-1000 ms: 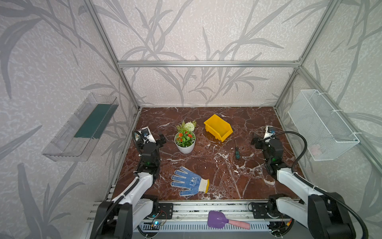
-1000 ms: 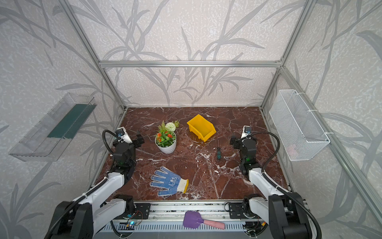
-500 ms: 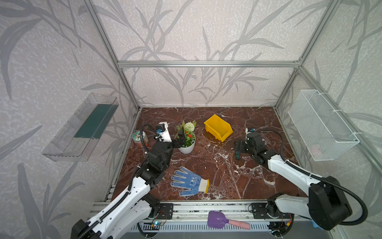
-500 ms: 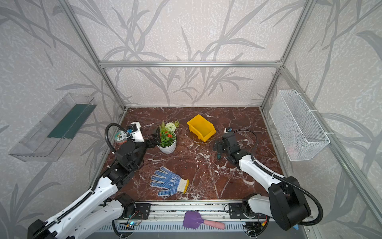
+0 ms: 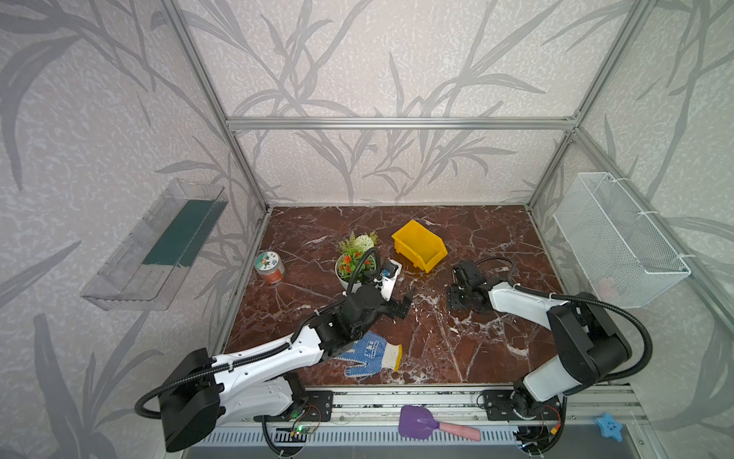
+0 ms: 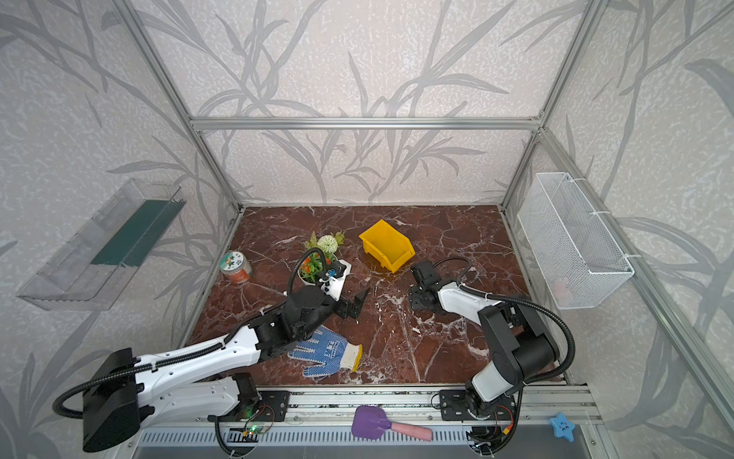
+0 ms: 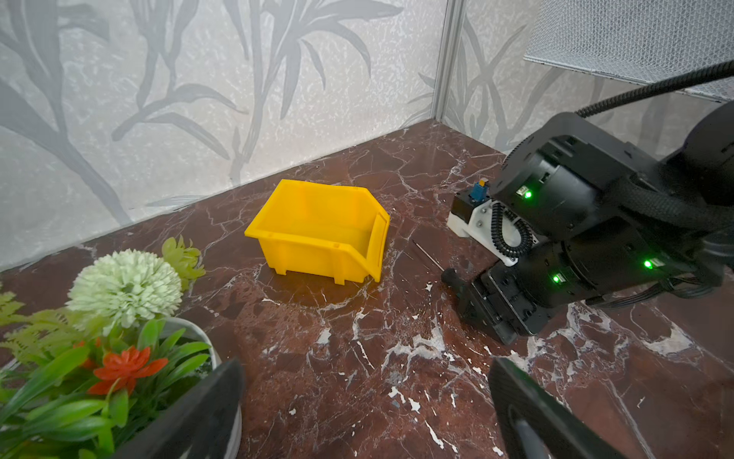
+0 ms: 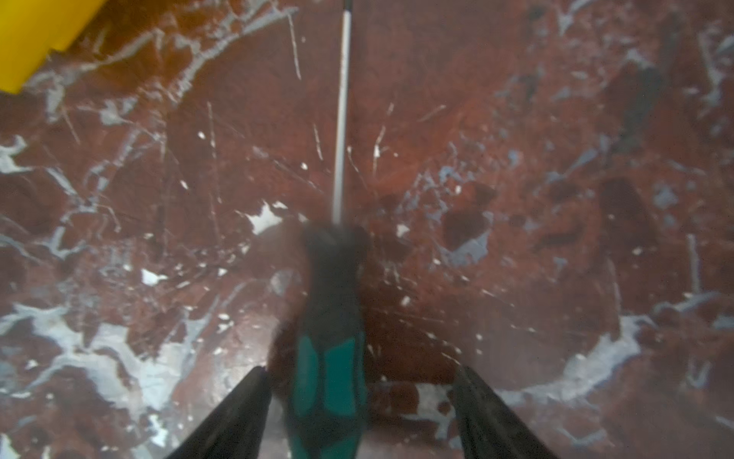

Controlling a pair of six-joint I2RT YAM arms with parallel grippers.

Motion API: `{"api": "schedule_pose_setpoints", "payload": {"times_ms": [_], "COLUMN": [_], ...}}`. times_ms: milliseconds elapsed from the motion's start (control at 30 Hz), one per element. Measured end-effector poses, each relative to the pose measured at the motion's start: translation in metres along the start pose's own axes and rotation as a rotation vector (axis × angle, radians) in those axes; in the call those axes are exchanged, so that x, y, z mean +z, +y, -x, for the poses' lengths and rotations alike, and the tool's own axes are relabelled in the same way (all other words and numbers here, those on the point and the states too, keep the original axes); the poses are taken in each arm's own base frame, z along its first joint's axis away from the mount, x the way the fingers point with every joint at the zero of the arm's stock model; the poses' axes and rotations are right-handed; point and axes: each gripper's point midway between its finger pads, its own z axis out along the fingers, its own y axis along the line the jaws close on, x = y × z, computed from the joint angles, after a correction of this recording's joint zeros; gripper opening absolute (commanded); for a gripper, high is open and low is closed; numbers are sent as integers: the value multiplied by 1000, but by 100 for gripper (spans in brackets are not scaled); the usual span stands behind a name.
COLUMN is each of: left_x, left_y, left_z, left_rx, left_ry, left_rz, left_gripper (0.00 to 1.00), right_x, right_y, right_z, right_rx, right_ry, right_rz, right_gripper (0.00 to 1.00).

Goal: Put the screwdriver in the bin
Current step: Pick up the screwdriver from the middle-right of the table.

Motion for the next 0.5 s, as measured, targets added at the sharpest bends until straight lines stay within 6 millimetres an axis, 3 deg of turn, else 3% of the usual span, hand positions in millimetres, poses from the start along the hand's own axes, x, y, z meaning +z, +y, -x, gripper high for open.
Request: {"api": "schedule_pose_setpoints", "payload": {"times_ms": [233,500], "left_x": [18,32], "left_y": [2,15], "left_z": [20,-2], "left_rx": [10,0], "left_ry": [12,112], "left_rz": [22,18], "left_gripper": [99,99], "right_x": [4,3], "right_y": [5,5], "right_z": [5,4], "right_rx": [1,-2], "right_ry": [12,16], "right_rz": [4,6], "right_gripper": [45,7]}}
